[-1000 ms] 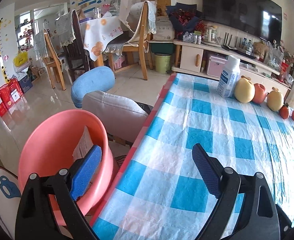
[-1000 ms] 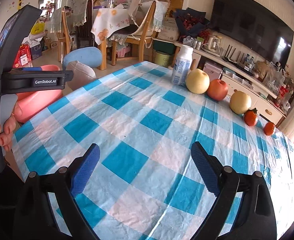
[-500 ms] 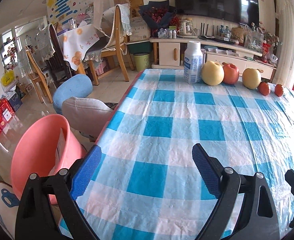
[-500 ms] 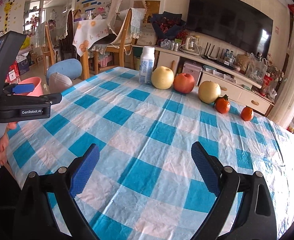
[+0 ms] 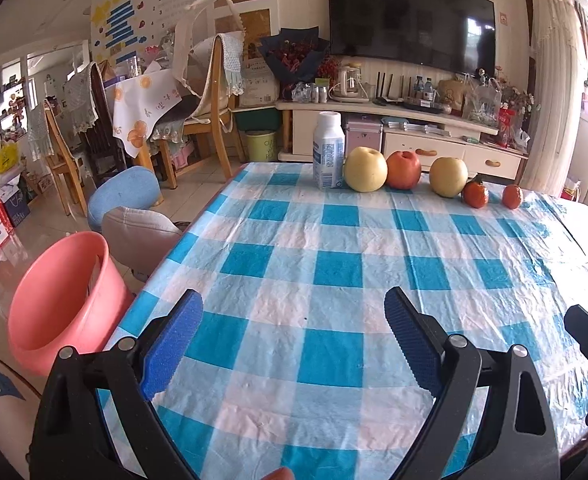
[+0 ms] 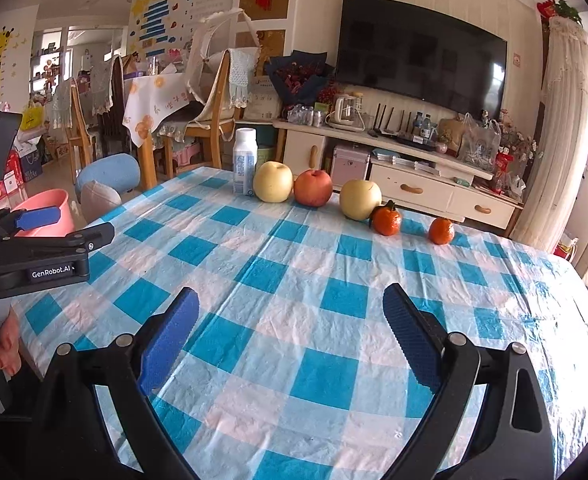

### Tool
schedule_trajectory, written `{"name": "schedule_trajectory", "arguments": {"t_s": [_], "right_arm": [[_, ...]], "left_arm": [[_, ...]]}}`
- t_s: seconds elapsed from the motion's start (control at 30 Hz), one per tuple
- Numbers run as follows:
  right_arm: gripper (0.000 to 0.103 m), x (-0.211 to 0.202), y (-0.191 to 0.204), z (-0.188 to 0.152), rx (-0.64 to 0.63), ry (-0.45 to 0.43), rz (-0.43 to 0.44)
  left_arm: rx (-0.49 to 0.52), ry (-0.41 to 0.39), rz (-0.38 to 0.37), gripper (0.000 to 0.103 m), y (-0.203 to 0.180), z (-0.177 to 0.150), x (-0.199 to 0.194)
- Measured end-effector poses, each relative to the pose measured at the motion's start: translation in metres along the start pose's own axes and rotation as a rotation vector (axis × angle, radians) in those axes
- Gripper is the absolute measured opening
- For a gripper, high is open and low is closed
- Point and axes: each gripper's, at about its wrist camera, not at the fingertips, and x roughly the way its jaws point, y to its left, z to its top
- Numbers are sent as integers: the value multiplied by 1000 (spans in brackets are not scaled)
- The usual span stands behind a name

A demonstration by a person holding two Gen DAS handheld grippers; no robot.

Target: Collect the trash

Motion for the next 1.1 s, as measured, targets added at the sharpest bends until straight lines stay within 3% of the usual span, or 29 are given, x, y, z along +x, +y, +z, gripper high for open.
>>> {"name": "schedule_trajectory", "arguments": {"t_s": [0.67, 1.1], "right_arm": [[96, -62, -60, 2, 135, -156, -61], [97, -62, -68, 0, 155, -168, -63]], "left_arm": [[92, -151, -65, 97, -61, 12, -75], [90, -152, -80, 97, -67, 13, -79]]}}
